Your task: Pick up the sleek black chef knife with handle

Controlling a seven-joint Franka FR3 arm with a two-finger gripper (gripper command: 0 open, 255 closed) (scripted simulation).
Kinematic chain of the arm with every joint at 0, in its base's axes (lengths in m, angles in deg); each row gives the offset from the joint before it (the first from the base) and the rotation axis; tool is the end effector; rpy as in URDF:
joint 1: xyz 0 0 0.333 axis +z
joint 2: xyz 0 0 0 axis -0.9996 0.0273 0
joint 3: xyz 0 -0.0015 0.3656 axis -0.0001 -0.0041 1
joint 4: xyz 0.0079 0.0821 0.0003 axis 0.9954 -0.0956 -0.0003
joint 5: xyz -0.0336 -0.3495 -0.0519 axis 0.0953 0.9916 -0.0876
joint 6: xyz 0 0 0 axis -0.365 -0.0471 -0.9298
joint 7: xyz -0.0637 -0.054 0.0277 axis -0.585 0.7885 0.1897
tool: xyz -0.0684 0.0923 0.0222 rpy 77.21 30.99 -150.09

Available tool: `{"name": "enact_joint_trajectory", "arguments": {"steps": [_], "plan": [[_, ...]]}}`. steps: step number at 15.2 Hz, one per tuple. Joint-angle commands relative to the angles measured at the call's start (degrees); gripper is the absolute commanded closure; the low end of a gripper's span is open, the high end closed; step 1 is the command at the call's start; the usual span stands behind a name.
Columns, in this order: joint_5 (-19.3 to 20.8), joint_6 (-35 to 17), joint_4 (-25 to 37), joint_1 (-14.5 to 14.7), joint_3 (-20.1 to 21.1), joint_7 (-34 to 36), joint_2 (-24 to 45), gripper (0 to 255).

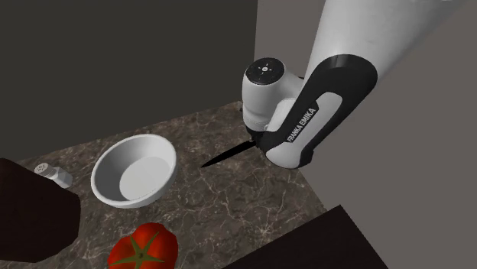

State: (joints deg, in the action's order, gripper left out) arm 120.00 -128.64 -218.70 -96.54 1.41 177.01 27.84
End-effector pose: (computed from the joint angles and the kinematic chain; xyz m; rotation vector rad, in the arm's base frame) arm 0.5156 -0.0379 0.2113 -2.2334 2.1063 -0.4153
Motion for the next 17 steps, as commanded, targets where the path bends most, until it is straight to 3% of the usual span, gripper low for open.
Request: {"name": "enact_joint_trajectory", "arguments": {"steps": [1,6,17], "plan": [[0.04,-0.02,-0.01,0.03,-0.05,0.04,0.13,255],[0.1,-0.04,-0.15,0.09,-0.1,0.13,0.01,255],[-9.73,6.35,-4.0,-7.46,9.09,-10.06,-9.4,255]]}}
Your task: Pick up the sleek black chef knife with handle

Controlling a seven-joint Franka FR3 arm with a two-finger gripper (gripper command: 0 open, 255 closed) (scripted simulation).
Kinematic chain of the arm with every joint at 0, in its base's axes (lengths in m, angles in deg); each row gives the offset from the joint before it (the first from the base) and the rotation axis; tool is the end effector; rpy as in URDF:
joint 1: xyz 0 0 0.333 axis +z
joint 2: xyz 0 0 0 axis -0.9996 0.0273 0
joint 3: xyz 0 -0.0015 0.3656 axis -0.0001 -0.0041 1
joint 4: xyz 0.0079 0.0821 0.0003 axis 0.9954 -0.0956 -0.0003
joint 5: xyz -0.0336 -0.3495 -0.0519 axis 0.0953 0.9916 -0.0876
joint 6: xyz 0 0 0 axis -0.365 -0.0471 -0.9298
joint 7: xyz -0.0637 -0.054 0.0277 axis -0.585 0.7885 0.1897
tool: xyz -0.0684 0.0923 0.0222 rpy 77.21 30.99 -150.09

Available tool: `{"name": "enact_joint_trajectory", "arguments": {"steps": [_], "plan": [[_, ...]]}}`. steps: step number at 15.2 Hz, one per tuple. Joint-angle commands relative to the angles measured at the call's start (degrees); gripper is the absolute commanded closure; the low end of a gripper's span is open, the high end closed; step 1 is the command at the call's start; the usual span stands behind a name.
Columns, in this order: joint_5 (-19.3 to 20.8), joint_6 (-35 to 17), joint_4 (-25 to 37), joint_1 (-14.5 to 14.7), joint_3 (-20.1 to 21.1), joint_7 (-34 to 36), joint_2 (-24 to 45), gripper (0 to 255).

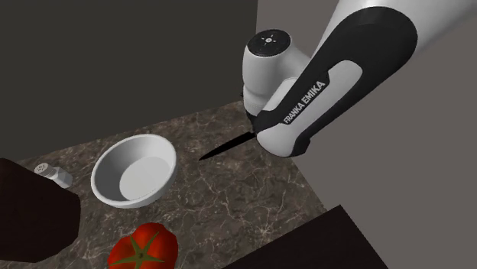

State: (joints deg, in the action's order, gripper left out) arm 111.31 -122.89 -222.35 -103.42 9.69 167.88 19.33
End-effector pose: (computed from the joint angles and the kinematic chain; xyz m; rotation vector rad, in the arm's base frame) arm 0.5042 -0.0406 0.2649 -2.2342 2.1074 -0.4133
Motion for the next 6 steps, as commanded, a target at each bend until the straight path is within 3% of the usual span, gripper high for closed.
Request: {"name": "enact_joint_trajectory", "arguments": {"steps": [1,6], "plan": [[-2.09,1.16,-0.62,-1.17,1.58,-1.91,-1.71,255],[-5.55,2.92,-1.37,-2.85,3.85,-5.04,-4.28,255]]}}
